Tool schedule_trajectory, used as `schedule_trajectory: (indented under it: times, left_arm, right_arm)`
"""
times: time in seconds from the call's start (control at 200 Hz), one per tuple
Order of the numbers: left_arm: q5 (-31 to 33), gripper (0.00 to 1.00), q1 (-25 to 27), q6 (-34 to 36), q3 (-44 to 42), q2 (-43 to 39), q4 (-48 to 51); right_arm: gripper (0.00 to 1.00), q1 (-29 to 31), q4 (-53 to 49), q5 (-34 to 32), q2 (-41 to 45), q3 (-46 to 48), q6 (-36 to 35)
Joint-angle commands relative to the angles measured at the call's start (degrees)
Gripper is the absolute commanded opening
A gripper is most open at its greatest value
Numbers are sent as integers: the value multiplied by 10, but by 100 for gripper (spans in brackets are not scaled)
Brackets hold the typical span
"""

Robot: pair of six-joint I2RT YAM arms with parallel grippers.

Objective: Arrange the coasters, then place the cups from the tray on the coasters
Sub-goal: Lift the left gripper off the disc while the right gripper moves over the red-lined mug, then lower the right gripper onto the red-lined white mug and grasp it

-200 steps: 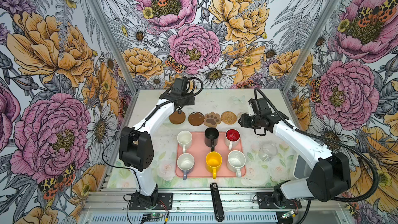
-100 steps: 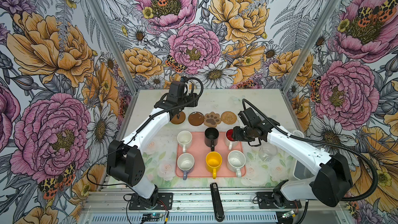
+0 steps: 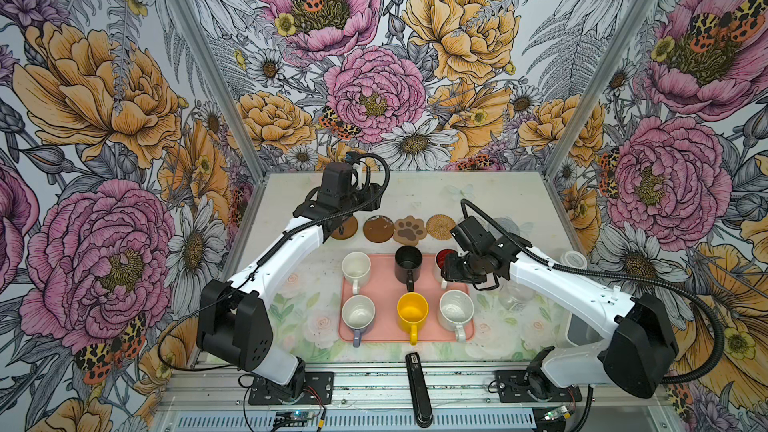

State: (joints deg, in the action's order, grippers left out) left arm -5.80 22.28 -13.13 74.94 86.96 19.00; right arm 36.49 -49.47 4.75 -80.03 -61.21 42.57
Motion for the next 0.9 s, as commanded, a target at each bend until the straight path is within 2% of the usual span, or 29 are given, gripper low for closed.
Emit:
schedule_trajectory:
  times: [0.0, 0.45, 0.891]
  left_arm:
    - [-16, 68, 1, -6, -13, -14, -24]
    - [-28, 68, -7, -14, -29, -19, -33]
    - [-32, 68, -22, -22, -42, -28, -33]
  right_arm:
    - [53, 6, -2, -3, -23, -3, 9]
    - [57, 7, -1, -18, -88, -27, 6]
    - [50, -1, 0, -48, -154, -54, 4]
